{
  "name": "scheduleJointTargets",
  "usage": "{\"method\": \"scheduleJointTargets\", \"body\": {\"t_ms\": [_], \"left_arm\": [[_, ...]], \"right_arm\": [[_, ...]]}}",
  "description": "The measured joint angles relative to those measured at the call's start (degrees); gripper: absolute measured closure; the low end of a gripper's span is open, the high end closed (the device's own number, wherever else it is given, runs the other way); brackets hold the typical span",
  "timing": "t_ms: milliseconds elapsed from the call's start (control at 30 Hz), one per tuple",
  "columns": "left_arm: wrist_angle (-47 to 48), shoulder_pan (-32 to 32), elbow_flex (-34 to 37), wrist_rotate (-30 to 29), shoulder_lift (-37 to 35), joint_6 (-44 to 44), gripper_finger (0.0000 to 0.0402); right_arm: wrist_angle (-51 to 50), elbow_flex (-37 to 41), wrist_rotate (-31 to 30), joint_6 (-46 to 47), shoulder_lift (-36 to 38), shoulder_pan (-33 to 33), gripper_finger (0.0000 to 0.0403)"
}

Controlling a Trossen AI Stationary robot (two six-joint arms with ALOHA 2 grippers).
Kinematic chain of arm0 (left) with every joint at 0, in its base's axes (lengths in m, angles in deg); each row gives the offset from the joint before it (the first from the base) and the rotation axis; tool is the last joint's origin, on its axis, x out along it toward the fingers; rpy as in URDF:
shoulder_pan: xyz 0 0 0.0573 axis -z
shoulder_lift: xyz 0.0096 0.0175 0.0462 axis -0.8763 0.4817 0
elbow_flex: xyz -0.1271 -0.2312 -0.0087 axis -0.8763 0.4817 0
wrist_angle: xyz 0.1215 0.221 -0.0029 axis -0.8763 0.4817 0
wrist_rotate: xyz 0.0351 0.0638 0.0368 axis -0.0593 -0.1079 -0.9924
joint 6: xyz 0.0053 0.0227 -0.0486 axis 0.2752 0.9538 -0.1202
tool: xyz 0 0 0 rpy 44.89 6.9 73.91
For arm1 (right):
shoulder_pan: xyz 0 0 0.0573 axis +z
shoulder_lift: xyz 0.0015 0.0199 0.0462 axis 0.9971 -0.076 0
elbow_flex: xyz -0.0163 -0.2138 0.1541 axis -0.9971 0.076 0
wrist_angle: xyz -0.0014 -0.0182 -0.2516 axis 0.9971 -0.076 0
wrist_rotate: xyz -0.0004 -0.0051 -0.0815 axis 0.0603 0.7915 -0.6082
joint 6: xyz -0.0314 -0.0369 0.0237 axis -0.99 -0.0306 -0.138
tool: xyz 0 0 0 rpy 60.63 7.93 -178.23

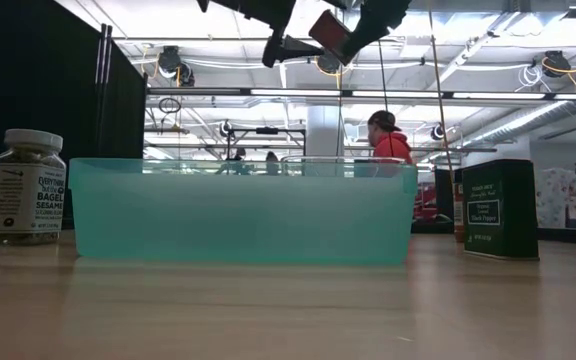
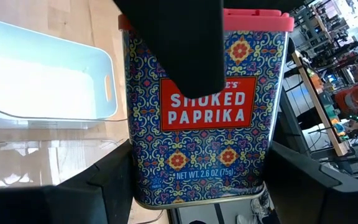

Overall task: Sort spices by type
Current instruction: Put the top red spice can into the green bin

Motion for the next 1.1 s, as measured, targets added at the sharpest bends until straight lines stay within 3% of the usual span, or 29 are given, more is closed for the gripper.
{"method": "scheduleJointTargets", "body": {"t_ms": [467, 1100], "left_arm": [[0.2, 0.0, 0.0, -0.1, 0.0, -1.3, 0.0162], [2.7, -1.0, 0.0, 0.1, 0.0, -1.0, 0.0174]], "right_arm": [[0.0, 0.0, -0.6, 1.1, 0.0, 0.0, 0.0121], [-3.6, 0.0, 0.4, 9.6, 0.4, 0.1, 0.0068]]}}
